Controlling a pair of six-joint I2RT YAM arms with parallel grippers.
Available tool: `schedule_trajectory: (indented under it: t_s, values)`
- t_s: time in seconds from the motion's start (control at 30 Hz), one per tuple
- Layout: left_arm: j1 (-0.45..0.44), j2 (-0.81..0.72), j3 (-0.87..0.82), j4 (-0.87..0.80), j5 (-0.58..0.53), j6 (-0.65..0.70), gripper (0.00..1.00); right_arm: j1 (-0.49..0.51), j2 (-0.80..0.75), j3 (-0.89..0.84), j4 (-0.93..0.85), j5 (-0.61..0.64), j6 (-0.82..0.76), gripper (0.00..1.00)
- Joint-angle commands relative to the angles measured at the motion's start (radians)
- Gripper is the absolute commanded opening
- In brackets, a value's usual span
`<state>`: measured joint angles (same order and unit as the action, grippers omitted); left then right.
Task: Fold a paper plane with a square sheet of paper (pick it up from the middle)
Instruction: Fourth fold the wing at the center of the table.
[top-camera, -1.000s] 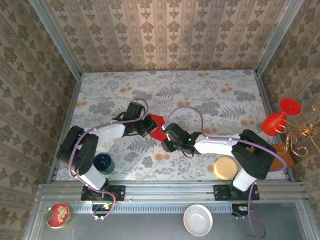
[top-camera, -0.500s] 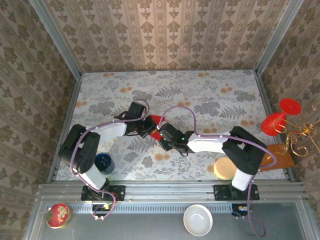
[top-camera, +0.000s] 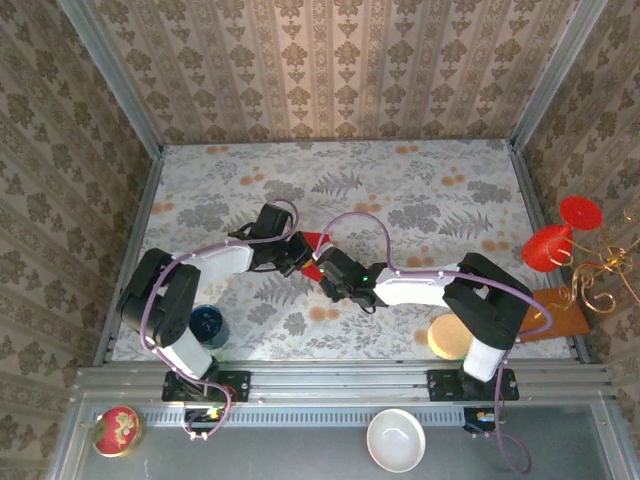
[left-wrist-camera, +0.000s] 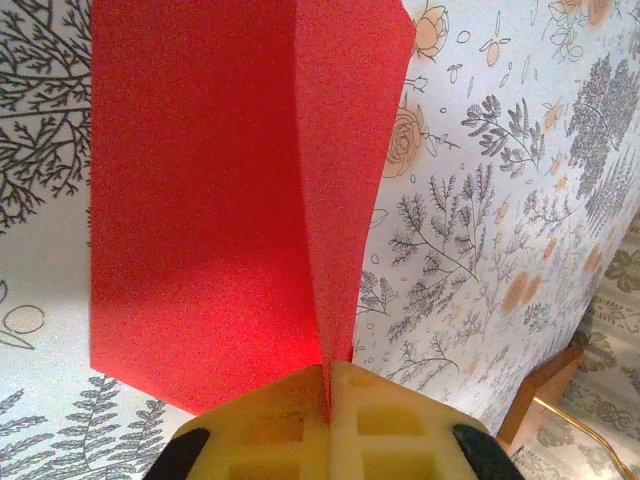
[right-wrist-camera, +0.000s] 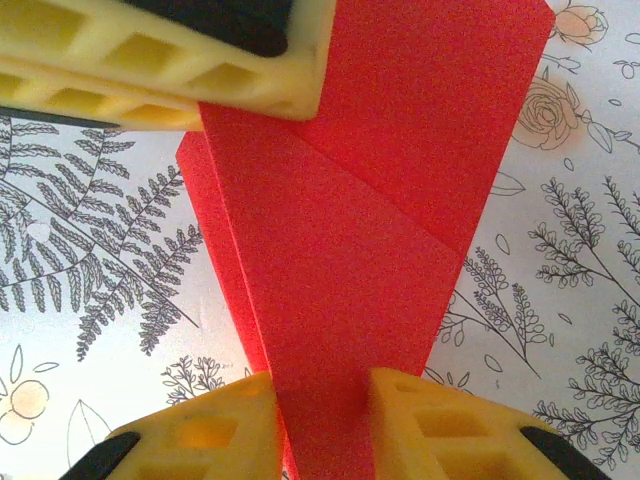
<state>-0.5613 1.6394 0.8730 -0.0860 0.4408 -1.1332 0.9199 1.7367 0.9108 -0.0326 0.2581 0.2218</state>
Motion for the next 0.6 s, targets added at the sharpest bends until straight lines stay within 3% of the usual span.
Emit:
schedule_trajectory:
  t_s: [0.0,0.3,0.57]
  values:
    - [-0.002,0.013,0.03,-0.046,-0.004,-0.007,0.04,0.007,0.026,-0.003,-0.01,0.045,-0.034,0.29]
    - [0.003,0.01,0.045,-0.066,-0.002,0.006,0.05,0.007,0.021,-0.01,-0.022,0.065,-0.041,0.24]
    - [0.023,-0.003,0.057,-0.097,-0.004,0.029,0.14,0.005,0.002,-0.027,-0.015,0.05,-0.039,0.1]
